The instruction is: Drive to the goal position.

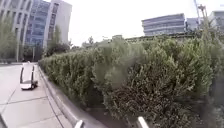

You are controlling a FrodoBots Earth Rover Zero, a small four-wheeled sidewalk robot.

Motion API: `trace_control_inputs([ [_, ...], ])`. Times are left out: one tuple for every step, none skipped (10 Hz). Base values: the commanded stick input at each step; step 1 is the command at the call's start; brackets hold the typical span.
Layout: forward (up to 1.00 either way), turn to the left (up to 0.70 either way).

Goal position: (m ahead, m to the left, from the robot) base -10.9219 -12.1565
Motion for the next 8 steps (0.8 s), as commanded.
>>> trace_control_inputs([
  [-0.70,0.00],
  [-0.70,0.00],
  [-0.70,0.00],
  [-0.70,0.00],
  [-0.70,0.00],
  [-0.70,0.00],
  [-0.48,0.00],
  [0.00,0.00],
])
